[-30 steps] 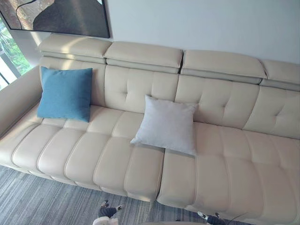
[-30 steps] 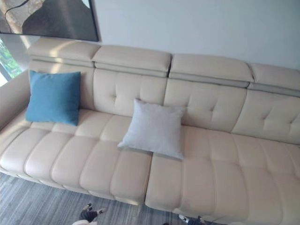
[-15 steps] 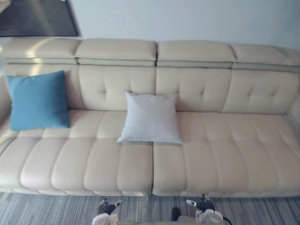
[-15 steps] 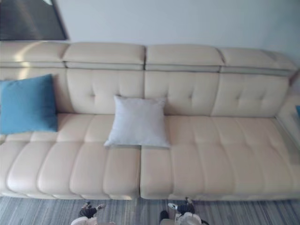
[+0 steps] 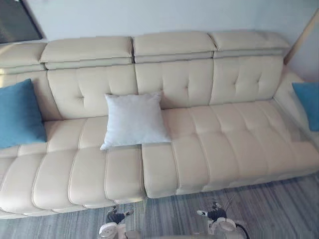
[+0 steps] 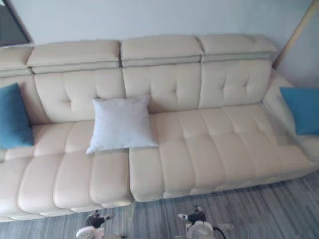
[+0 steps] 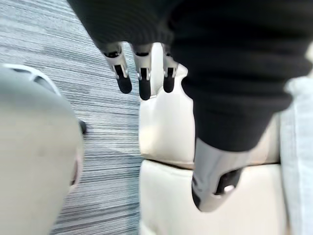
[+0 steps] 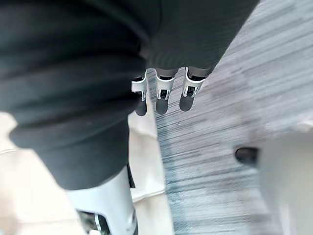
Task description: Pick up cushions and gather them together orderly.
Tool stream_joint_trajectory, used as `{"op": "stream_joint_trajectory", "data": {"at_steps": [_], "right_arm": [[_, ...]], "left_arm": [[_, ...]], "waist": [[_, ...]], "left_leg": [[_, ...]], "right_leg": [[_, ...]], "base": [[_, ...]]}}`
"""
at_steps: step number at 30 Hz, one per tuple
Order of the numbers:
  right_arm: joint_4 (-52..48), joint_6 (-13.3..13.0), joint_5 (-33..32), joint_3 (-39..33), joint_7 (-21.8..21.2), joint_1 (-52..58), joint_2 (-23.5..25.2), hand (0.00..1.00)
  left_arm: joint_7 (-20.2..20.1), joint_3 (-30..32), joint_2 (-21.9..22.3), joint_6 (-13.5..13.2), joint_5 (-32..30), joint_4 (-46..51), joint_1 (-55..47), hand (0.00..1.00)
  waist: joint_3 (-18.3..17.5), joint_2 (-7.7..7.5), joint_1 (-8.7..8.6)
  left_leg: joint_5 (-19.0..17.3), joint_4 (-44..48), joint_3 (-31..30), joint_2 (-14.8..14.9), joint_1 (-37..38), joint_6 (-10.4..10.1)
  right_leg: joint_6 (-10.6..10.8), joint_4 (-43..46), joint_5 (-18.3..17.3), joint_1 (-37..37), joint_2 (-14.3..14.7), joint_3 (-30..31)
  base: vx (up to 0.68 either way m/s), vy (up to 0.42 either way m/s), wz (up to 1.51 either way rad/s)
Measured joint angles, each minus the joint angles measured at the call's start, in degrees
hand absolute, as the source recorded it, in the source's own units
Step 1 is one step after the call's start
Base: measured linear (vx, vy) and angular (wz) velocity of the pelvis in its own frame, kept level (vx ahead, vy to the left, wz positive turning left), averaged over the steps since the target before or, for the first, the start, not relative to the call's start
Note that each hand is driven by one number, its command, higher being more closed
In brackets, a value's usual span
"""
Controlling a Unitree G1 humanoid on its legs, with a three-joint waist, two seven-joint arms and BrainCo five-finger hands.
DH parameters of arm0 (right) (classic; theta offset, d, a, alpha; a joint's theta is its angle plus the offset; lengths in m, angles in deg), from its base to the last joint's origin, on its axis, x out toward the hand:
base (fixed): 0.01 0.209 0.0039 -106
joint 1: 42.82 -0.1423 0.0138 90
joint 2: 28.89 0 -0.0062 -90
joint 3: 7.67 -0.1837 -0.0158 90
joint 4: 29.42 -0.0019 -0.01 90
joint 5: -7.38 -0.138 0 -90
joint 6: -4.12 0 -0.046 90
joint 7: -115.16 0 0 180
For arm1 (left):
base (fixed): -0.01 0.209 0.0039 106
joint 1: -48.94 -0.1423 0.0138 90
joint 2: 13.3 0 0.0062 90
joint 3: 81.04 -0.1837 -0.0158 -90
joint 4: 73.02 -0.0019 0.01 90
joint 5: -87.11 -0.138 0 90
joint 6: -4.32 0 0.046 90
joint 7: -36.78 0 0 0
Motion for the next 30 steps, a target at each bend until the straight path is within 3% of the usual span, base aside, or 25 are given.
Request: {"op": "stream_joint_trajectory", "data": {"at_steps": [3, 7, 9, 10, 11, 14, 18, 21, 24, 25, 26, 27, 28, 29, 30], "right_arm": [[1.2, 0.4, 0.0, -0.1, 0.1, -0.2, -1.3, 0.00], [1.3, 0.6, 0.0, -1.8, 0.2, -0.1, -1.2, 0.00], [0.8, 0.6, 0.0, -2.9, 0.6, 0.1, -1.1, 0.00], [0.7, 0.6, 0.0, -3.0, 0.8, 0.8, -1.1, 0.00], [0.8, 0.6, 0.0, -3.3, 0.8, 1.1, -0.7, 0.00], [0.3, 1.0, -0.3, -5.1, 0.8, 3.1, 2.2, 0.00], [-1.7, 1.0, -0.5, -5.1, 0.7, 4.2, 3.2, 0.00], [-1.9, 0.9, -0.8, -4.7, 0.7, 3.4, 3.1, 0.00], [-2.5, 0.6, -0.9, -3.9, 0.6, 2.5, 3.2, 0.00], [-3.1, 0.5, -1.0, -3.5, 0.6, 2.3, 3.4, 0.00], [-3.2, 0.4, -1.0, -3.3, 0.6, 1.4, 3.6, 0.00], [-3.5, 0.4, -1.1, -3.5, 0.6, 1.3, 3.7, 0.00], [-3.6, 0.4, -1.2, -4.7, 0.5, 1.6, 3.4, 0.00], [-3.2, 0.3, -1.3, -4.9, 0.6, 1.7, 3.1, 0.00], [-2.7, 0.3, -1.3, -5.1, 0.6, 1.6, 3.0, 0.00]], "left_arm": [[0.0, -1.2, 0.0, 0.0, 0.3, -0.7, 0.2, 0.00], [0.0, -0.9, 0.1, -0.1, 0.4, -0.7, 0.2, 0.00], [0.0, 0.1, 0.6, -0.1, 0.5, -0.7, 0.0, 0.00], [0.0, 0.4, 1.2, -0.1, 0.9, -0.7, -0.3, 0.00], [-0.2, 0.7, 1.2, -0.1, 0.9, -0.6, -0.2, 0.00], [0.0, 2.5, 0.4, -0.1, 1.4, -0.5, -0.5, 0.00], [0.0, 4.2, 1.3, -0.1, 1.4, -0.5, -0.5, 0.00], [0.0, 5.9, 2.6, 0.0, 1.2, -0.8, -0.5, 0.00], [-0.1, 6.8, 3.1, 0.1, 0.8, -1.1, -0.3, 0.00], [-0.1, 6.8, 3.1, 0.2, 0.8, -1.5, 0.0, 0.00], [-0.1, 6.8, 3.0, 0.4, 0.8, -1.5, 0.3, 0.00], [-0.2, 6.8, 2.9, 0.5, 0.8, -1.4, 0.4, 0.00], [-0.2, 6.5, 3.2, 0.7, 0.8, -1.3, 0.8, 0.00], [-0.2, 6.2, 3.1, 0.8, 0.8, -1.2, 0.6, 0.00], [-0.2, 6.3, 2.9, 0.8, 0.8, -1.4, 0.2, 0.00]], "waist": [[0.9, 1.33, -0.40], [1.6, 0.96, -0.43], [1.7, 1.05, -0.34], [1.9, 1.94, -0.48], [2.0, 1.72, -0.47], [1.3, -0.07, -0.62], [1.1, 0.06, -0.95], [0.6, 1.09, -0.86], [0.7, 1.53, -0.79], [0.8, 1.76, -0.72], [1.1, 2.05, -0.56], [1.3, 2.29, -0.98], [1.5, 2.17, -1.47], [1.8, 2.59, -1.64], [1.5, 2.29, -1.62]], "left_leg": [[1.7, -1.3, -1.7, 1.3, 0.1, -1.7], [1.2, -0.4, -7.8, 0.5, 0.0, -1.4], [-3.8, 3.1, -12.6, -2.0, 1.1, -1.3], [-7.3, 2.0, -14.4, -2.5, 2.6, -1.3], [-8.6, 1.6, -14.6, -2.8, 2.8, -1.4], [-9.3, -0.3, -13.5, -5.1, 3.0, -0.9], [-9.3, -0.6, -11.7, -5.5, 4.0, -0.5], [-8.7, -0.9, -7.2, -4.4, 4.5, -0.1], [-8.7, -0.7, -2.2, -2.8, 5.4, -0.1], [-8.6, -1.0, 0.6, -2.0, 5.8, 0.0], [-8.6, -1.3, 3.3, -1.0, 6.2, 0.1], [-8.7, -1.5, 4.3, -1.0, 6.5, 0.2], [-8.8, -2.3, 7.0, -1.2, 8.2, 0.0], [-8.8, -2.6, 9.2, -1.4, 10.0, 0.0], [-8.8, -3.2, 10.1, -1.5, 11.2, 0.0]], "right_leg": [[-1.6, -2.2, 1.9, 0.3, 1.8, 0.0], [-2.2, -1.6, 2.6, -2.0, 1.6, 1.9], [-1.6, -1.5, 3.0, -3.3, 1.5, 5.7], [-1.3, -1.5, 3.5, -3.6, 2.2, 6.7], [-1.1, -1.4, 3.7, -3.7, 2.2, 7.1], [-0.8, -3.6, 6.6, -3.9, 0.3, 8.1], [-0.4, -4.1, 7.8, -3.9, 0.3, 9.9], [0.2, -3.6, 8.6, -6.9, 2.5, 14.3], [-1.9, -1.4, 10.2, -11.0, 5.5, 15.9], [-4.1, -0.5, 11.7, -13.1, 6.7, 12.5], [-6.6, -0.6, 11.4, -14.0, 6.5, 5.2], [-9.2, 1.1, 8.6, -14.6, 5.6, -0.7], [-11.9, 7.2, 2.3, -15.9, 2.1, -13.3], [-12.5, 10.5, 0.3, -15.2, -0.8, -21.1], [-10.9, 11.3, -0.5, -14.8, -1.1, -22.5]], "base": [[-0.13, -0.086, -0.03], [-0.20, -0.015, -0.36], [-0.13, 0.144, -0.82], [-0.12, 0.189, -0.63], [-0.14, 0.179, -0.58], [-0.06, 0.153, -0.46], [0.04, 0.062, -0.24], [0.13, 0.010, -0.78], [0.12, -0.022, -1.23], [0.07, -0.100, -1.61], [0.05, -0.093, -1.32], [0.08, -0.148, -1.07], [0.10, -0.098, -0.90], [0.13, -0.129, -1.15], [0.12, -0.096, -0.91]]}}
